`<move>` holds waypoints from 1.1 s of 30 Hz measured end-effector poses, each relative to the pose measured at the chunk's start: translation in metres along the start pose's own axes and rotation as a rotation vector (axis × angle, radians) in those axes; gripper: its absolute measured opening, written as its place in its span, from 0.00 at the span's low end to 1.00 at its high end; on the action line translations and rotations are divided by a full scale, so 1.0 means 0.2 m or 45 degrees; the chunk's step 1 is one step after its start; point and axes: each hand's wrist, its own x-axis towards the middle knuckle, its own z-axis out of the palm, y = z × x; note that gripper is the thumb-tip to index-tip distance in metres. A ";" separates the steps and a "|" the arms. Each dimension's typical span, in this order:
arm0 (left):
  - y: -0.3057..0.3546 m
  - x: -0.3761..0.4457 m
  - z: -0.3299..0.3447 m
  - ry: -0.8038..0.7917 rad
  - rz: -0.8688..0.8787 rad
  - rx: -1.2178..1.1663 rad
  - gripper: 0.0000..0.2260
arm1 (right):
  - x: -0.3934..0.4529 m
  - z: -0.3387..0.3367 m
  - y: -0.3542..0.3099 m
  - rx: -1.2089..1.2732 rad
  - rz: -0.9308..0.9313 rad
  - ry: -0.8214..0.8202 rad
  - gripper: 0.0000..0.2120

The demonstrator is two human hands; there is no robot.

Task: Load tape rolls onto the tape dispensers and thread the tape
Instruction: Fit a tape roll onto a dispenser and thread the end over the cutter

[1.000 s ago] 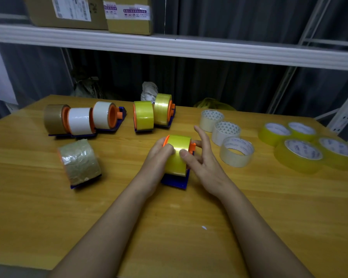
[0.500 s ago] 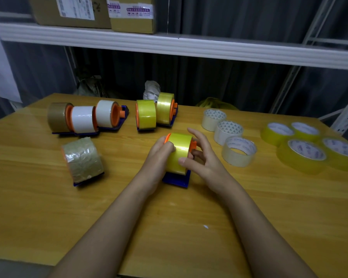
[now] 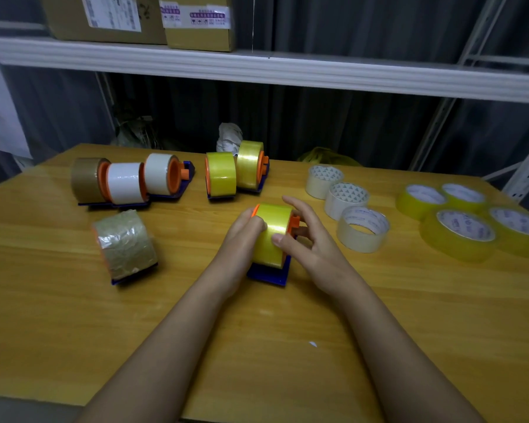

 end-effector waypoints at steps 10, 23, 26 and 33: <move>-0.01 0.00 0.00 -0.012 -0.016 0.021 0.14 | 0.01 0.00 0.01 0.030 0.053 0.040 0.32; 0.00 0.00 0.01 0.011 -0.040 0.029 0.09 | 0.03 0.01 0.01 0.110 0.085 0.070 0.32; 0.00 -0.01 0.00 -0.005 -0.052 0.077 0.15 | 0.01 0.00 0.00 0.067 0.033 0.023 0.31; -0.01 -0.01 0.01 -0.038 -0.055 0.067 0.16 | 0.02 0.01 -0.01 0.105 0.080 0.117 0.22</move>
